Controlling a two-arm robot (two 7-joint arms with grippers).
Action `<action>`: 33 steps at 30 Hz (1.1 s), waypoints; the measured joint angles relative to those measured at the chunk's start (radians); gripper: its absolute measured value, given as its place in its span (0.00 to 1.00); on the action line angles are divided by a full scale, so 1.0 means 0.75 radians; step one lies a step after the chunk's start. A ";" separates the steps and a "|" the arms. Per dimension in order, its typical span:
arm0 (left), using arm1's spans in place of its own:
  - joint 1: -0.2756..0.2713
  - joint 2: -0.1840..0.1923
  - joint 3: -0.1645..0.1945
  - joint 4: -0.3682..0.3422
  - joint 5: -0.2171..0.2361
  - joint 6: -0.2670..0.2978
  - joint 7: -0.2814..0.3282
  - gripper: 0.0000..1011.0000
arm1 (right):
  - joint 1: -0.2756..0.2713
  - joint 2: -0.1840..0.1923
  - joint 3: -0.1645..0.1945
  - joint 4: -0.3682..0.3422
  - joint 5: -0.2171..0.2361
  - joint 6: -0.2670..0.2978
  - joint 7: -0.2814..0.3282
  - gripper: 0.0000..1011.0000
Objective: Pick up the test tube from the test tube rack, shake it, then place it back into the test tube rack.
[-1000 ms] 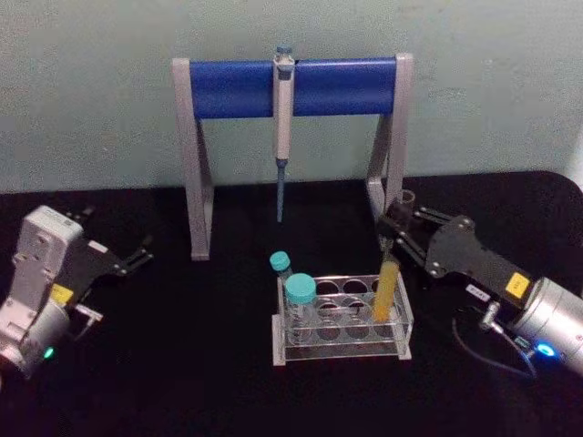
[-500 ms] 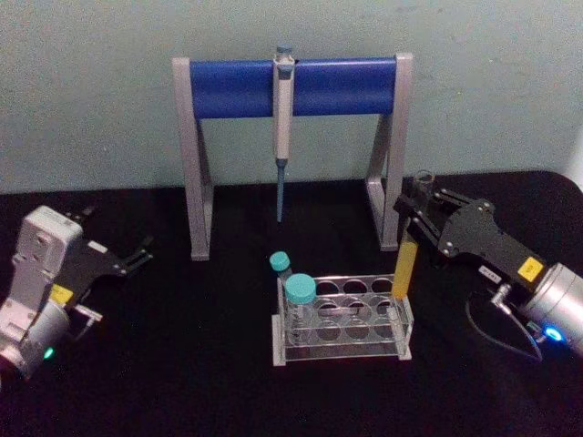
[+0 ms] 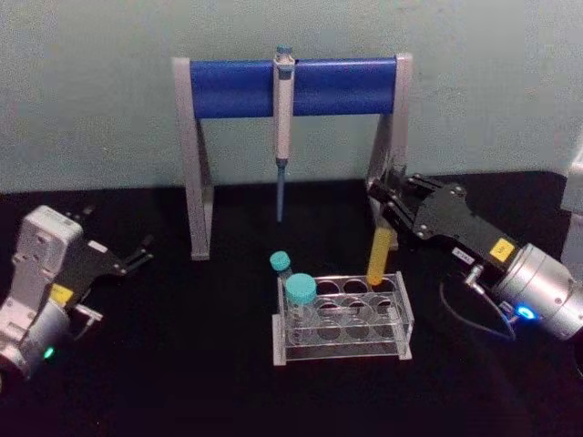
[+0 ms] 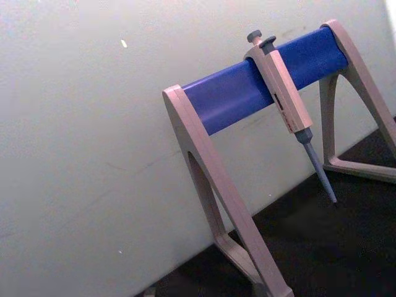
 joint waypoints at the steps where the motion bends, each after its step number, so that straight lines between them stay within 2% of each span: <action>1: 0.000 0.000 0.000 0.000 0.000 0.000 0.000 0.99 | 0.004 -0.002 -0.004 0.003 0.003 0.001 0.006 0.23; 9: 0.000 0.000 0.000 0.000 0.000 0.000 0.000 0.99 | 0.033 -0.011 -0.056 0.013 0.044 0.007 0.089 0.23; 12: 0.000 0.000 0.000 0.000 0.000 0.000 0.000 0.99 | 0.039 0.000 -0.084 0.011 0.068 0.011 0.140 0.23; 18: 0.000 0.000 0.000 0.000 0.000 0.000 0.000 0.99 | 0.030 0.036 -0.109 -0.017 0.090 0.023 0.174 0.23; 26: 0.000 0.000 0.000 0.000 0.000 0.000 0.000 0.99 | -0.015 0.124 -0.114 -0.091 0.090 0.069 0.143 0.23; 30: 0.000 0.000 0.000 0.000 0.000 0.000 0.000 0.99 | -0.055 0.185 -0.091 -0.140 0.070 0.125 0.066 0.23; 33: 0.000 0.000 0.000 0.000 0.000 0.000 0.000 0.99 | -0.079 0.209 -0.065 -0.159 0.062 0.138 0.016 0.23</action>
